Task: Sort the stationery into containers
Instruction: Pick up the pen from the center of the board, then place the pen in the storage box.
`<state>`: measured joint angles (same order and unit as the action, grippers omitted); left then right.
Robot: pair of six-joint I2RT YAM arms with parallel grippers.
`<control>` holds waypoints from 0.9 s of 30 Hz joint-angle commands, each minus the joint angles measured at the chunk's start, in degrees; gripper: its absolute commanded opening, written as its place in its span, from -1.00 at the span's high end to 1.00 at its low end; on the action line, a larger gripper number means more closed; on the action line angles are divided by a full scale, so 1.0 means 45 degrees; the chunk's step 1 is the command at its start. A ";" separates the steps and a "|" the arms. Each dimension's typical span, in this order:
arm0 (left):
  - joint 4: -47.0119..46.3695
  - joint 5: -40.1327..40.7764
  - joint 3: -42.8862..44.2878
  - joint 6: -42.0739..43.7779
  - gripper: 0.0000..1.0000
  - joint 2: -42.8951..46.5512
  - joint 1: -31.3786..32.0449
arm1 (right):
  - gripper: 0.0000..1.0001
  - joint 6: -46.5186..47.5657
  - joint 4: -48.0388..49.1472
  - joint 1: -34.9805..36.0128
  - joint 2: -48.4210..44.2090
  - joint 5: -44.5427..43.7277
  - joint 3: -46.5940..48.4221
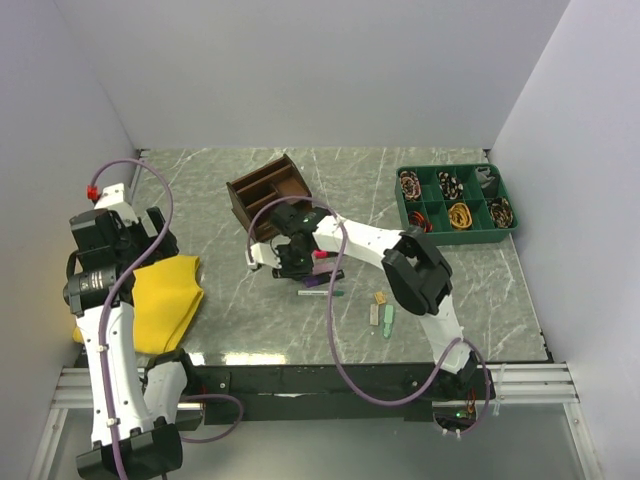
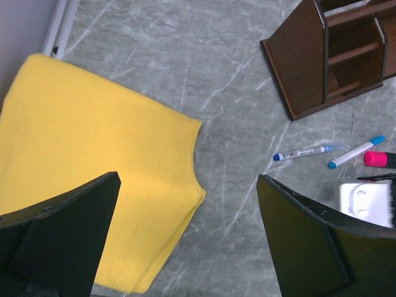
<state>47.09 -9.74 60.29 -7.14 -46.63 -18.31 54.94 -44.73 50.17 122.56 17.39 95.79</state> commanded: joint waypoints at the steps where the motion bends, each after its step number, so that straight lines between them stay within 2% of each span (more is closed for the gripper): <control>1: -0.0952 -0.0570 -0.0507 -0.0054 -0.99 0.0460 -0.0073 | 1.00 -0.1326 0.0544 -0.0250 -0.2407 0.0744 0.0920; 5: -0.1304 -0.0726 -0.0722 -0.0561 -0.99 0.0109 -0.0073 | 1.00 -0.3337 0.2377 -0.0679 -0.3504 0.2458 0.0863; 8: -0.1500 -0.0902 -0.0839 -0.0797 -0.99 -0.0067 -0.0053 | 1.00 -0.5366 0.4756 -0.1108 -0.4207 0.3263 0.0222; 9: -0.1538 -0.0961 -0.0840 -0.0874 -0.99 -0.0106 -0.0073 | 1.00 -0.6745 0.6524 -0.1265 -0.4364 0.3787 -0.0034; 11: -0.1500 -0.0980 -0.0859 -0.0875 -0.99 -0.0184 -0.0053 | 1.00 -0.8313 0.8698 -0.1558 -0.4735 0.4065 -0.0928; 12: -0.1442 -0.1000 -0.0859 -0.0798 -0.99 -0.0300 -0.0073 | 1.00 -0.9946 1.1107 -0.1792 -0.4814 0.3950 -0.1263; 15: -0.1266 -0.0942 -0.0801 -0.0564 -0.99 -0.0535 -0.0053 | 1.00 -1.1928 1.4342 -0.1969 -0.4445 0.3520 -0.1658; 22: -0.1226 -0.0903 -0.0625 -0.0250 -0.99 -0.0965 -0.0053 | 1.00 -1.2755 1.8140 -0.2028 -0.1987 0.2212 -0.0877; 27: -0.1304 -0.0668 -0.0566 -0.0211 -0.99 -0.1414 -0.0053 | 1.00 -1.2328 2.0480 -0.1970 -0.1085 -0.0090 -0.0856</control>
<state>42.70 -12.78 56.47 -9.06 -52.10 -18.35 0.21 31.62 40.91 116.42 26.22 90.02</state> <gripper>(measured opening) 0.995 0.362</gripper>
